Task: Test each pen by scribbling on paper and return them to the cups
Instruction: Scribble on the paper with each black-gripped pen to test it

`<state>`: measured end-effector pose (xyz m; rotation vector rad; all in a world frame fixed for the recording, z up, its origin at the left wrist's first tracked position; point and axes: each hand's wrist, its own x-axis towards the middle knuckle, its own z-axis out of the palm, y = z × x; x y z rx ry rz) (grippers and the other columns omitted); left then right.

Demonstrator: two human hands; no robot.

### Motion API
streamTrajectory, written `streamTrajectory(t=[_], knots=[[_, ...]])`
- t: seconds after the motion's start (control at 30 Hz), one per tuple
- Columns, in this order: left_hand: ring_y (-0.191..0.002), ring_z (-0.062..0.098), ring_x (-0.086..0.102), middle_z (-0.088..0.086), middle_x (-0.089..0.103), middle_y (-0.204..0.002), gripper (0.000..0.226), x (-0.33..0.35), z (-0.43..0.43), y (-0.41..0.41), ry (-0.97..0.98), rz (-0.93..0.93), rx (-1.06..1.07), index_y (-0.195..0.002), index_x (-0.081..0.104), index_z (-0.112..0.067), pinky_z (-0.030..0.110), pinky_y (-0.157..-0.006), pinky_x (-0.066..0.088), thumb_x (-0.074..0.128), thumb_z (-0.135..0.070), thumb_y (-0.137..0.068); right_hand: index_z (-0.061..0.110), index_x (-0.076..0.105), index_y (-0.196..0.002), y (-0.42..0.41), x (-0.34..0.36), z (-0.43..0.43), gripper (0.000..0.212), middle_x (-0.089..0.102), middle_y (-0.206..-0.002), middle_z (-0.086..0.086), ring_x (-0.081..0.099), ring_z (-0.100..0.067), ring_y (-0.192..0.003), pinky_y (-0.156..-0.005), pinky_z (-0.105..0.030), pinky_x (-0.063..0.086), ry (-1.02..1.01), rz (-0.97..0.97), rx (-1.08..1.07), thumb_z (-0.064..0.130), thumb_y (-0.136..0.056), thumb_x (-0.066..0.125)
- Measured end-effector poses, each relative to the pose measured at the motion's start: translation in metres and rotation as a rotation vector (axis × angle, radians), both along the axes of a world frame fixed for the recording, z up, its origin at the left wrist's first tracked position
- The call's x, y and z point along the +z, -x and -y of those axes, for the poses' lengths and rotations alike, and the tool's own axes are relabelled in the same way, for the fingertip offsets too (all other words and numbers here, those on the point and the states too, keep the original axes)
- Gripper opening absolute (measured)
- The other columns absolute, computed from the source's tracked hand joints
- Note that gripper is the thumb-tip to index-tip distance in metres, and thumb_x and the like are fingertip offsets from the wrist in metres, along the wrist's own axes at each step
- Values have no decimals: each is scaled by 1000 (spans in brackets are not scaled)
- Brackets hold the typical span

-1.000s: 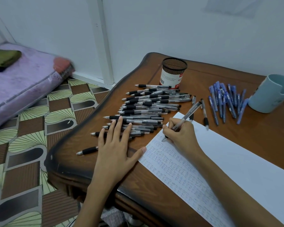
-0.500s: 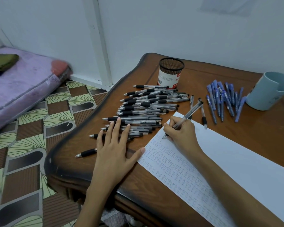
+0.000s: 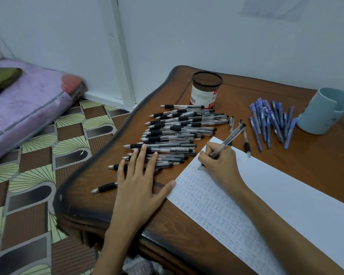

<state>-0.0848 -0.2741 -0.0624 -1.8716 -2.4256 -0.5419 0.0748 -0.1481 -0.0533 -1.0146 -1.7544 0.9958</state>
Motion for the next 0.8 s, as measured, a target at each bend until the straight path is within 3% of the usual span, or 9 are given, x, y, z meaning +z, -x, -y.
streamTrajectory(t=[0.27, 0.37, 0.4, 0.53, 0.67, 0.8], knots=[[-142, 24, 24, 6, 25, -155, 85, -1, 0, 2, 29, -35, -16, -143, 40, -21, 38, -111, 0, 15, -77, -84, 17, 49, -61, -4, 5, -2, 31, 50, -51, 13, 47, 0, -54, -60, -13, 39, 82, -84, 30, 20, -89, 63], [-140, 25, 28, 7, 28, -153, 83, -2, -1, 2, 58, -51, -7, -142, 42, -21, 39, -110, 2, 16, -76, -86, 20, 51, -84, -7, 9, -5, 12, 48, -60, 11, 45, -1, -52, -49, -11, 36, 185, -214, 15, 17, -89, 62], [-139, 25, 31, 8, 31, -152, 82, -2, -1, 2, 70, -57, -3, -141, 44, -21, 40, -110, 4, 17, -76, -86, 23, 50, -94, -8, 10, -6, 15, 45, -61, 6, 43, -2, -49, -44, -12, 34, 237, -260, -8, 21, -88, 63], [-133, 27, 40, 9, 40, -147, 79, -1, -1, 2, 105, -75, 12, -136, 50, -19, 42, -107, 11, 18, -74, -89, 26, 39, -126, -10, 15, -11, 60, 42, -51, 5, 37, -4, -41, -42, -17, 31, 419, -353, -22, 50, -74, 56], [-131, 27, 43, 9, 42, -146, 78, -1, -1, 2, 108, -75, 21, -134, 52, -19, 42, -106, 12, 19, -74, -89, 13, 49, -127, -12, 15, -11, 41, 40, -45, 4, 31, -3, -33, -32, -14, 25, 482, -423, 66, 37, -97, 33], [-130, 27, 44, 9, 43, -145, 78, -3, -1, 3, 106, -92, 26, -133, 53, -19, 42, -106, 14, 19, -73, -89, 20, 57, -115, -13, 17, -9, 31, 41, -43, 4, 32, -4, -30, -31, -13, 24, 493, -425, 96, 32, -100, 33]])
